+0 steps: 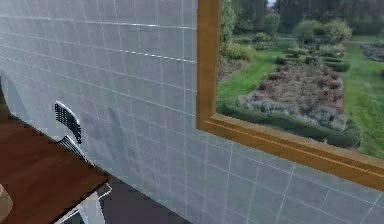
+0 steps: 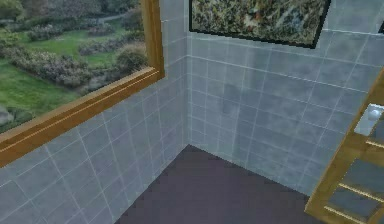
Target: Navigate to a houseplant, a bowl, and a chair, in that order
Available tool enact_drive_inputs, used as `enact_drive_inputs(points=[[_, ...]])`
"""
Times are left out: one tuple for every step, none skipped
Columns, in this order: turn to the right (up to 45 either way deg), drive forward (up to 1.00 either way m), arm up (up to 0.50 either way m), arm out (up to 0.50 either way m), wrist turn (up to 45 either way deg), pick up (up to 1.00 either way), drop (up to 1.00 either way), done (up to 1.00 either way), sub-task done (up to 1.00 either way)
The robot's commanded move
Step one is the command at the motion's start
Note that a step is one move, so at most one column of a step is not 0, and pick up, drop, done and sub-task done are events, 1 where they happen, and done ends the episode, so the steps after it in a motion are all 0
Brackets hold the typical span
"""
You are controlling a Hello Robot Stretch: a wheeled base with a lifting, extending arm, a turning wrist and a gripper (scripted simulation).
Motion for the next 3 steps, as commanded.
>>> enact_drive_inputs(points=[[-6.0, 0.0, 0.0, 0.0, 0.0, 0.0, 0.0, 0.0, 0.0], [0.0, 0.6, 0.0, 0.0, 0.0, 0.0, 0.0, 0.0, 0.0], [-45.0, 0.0, 0.0, 0.0, 0.0, 0.0, 0.0, 0.0, 0.0]])
